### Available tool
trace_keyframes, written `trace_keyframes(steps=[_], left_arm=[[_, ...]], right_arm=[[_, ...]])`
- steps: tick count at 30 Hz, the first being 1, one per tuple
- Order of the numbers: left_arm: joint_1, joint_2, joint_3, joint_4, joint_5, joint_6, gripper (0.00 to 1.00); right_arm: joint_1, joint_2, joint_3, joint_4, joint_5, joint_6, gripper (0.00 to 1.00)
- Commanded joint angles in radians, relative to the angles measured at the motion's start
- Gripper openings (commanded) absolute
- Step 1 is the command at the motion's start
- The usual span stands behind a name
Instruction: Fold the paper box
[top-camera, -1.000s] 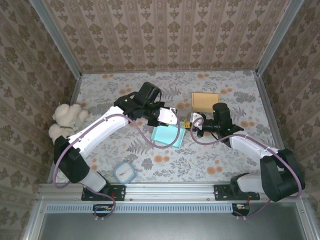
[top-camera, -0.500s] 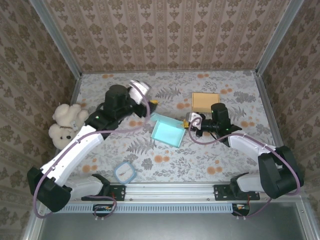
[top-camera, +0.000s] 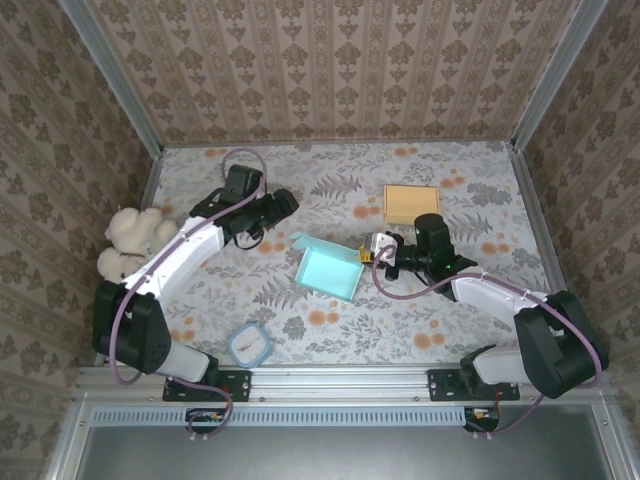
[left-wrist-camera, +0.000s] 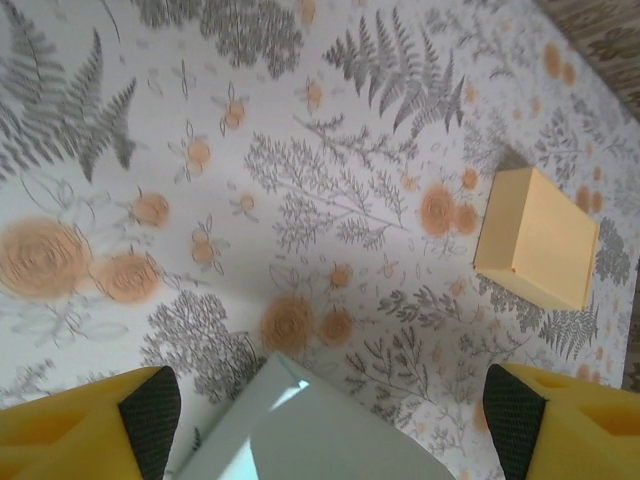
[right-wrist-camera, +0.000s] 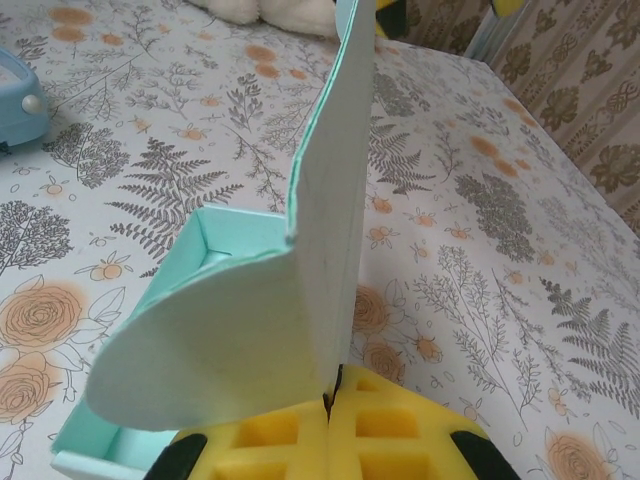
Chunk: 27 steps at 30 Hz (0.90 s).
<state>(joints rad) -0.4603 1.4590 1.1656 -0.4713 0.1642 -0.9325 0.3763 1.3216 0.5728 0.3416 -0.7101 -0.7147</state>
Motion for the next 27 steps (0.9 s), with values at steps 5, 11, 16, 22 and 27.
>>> trace_keyframes(steps=[5,11,16,22,27], left_arm=[[-0.089,0.05,0.06,-0.116,-0.026,-0.157,0.82],[-0.155,0.089,0.103,-0.176,-0.025,-0.204,0.82],[-0.178,0.107,0.105,-0.168,-0.016,-0.232,0.79],[-0.198,0.125,0.106,-0.141,0.018,-0.252,0.7],[-0.218,0.132,0.095,-0.141,-0.002,-0.25,0.63]], right_arm=[[0.004,-0.01,-0.004,0.026,-0.007,-0.009,0.0],[0.003,-0.001,-0.004,0.027,-0.005,-0.009,0.0],[0.003,0.002,-0.006,0.025,0.005,-0.008,0.0],[0.005,0.003,-0.008,0.022,0.01,-0.01,0.0],[0.004,0.018,-0.004,0.0,0.027,-0.029,0.0]])
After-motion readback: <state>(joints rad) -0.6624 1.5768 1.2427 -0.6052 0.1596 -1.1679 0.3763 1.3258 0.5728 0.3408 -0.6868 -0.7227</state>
